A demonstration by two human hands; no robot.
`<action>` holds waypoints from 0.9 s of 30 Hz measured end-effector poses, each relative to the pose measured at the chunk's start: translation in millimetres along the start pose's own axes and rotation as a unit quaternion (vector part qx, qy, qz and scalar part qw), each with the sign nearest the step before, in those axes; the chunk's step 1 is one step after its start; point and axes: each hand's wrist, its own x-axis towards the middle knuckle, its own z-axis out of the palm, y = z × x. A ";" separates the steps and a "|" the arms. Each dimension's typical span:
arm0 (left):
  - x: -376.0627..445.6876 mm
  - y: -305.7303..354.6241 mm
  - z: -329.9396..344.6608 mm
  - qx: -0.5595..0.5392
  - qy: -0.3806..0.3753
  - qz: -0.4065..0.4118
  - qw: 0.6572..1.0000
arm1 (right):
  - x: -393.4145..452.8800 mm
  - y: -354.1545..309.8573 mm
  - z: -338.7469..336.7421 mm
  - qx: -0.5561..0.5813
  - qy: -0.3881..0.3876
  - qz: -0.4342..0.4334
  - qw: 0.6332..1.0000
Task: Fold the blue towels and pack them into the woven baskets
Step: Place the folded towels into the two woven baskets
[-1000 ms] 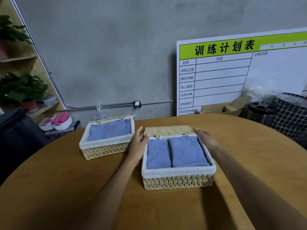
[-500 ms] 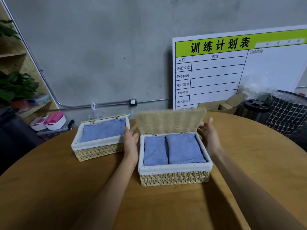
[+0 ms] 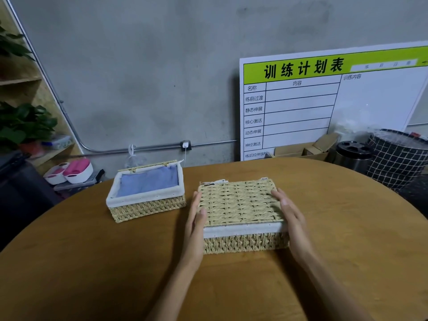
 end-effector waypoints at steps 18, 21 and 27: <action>134.4 -33.6 37.9 0.069 0.123 0.058 0.988 | 157.5 55.6 10.0 -0.040 0.082 -0.010 0.996; 154.4 -37.9 38.9 0.077 0.113 0.045 0.990 | 175.5 61.3 12.4 -0.051 0.085 -0.012 0.995; 163.6 -37.1 34.3 0.131 0.103 0.024 0.986 | 183.8 60.4 12.5 -0.083 0.076 -0.006 0.994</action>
